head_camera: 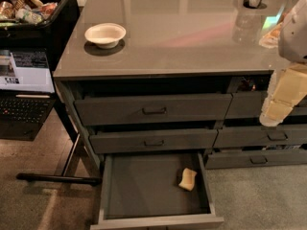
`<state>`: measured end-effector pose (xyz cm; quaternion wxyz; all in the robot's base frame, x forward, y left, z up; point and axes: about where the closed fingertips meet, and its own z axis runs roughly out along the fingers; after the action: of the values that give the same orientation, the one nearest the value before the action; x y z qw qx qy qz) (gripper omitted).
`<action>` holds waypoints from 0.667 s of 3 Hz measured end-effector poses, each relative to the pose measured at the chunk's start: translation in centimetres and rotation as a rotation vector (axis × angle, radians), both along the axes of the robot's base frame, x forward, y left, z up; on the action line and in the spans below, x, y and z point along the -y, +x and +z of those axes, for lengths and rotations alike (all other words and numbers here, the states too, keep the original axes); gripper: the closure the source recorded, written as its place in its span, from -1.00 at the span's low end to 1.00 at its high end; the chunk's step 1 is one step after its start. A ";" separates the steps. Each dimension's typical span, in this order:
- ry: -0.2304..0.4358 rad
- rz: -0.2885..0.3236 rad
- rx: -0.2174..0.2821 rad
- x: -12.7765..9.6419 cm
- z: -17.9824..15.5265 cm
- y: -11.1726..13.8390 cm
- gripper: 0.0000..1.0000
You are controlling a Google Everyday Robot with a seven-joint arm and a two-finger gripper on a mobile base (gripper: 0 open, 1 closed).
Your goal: Pick sponge from bottom drawer and place on counter
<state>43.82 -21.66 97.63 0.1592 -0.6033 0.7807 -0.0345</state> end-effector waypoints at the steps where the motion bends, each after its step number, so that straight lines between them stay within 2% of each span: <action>1: 0.002 0.003 0.004 0.0 0.0 0.0 -1.00; 2: 0.016 0.018 0.000 1.0 -2.4 0.5 -1.00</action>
Offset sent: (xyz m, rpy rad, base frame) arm 0.0129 -0.0271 -0.0662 0.0378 0.0259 0.0416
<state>44.32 -22.66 95.19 0.1642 -0.6090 0.7755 -0.0269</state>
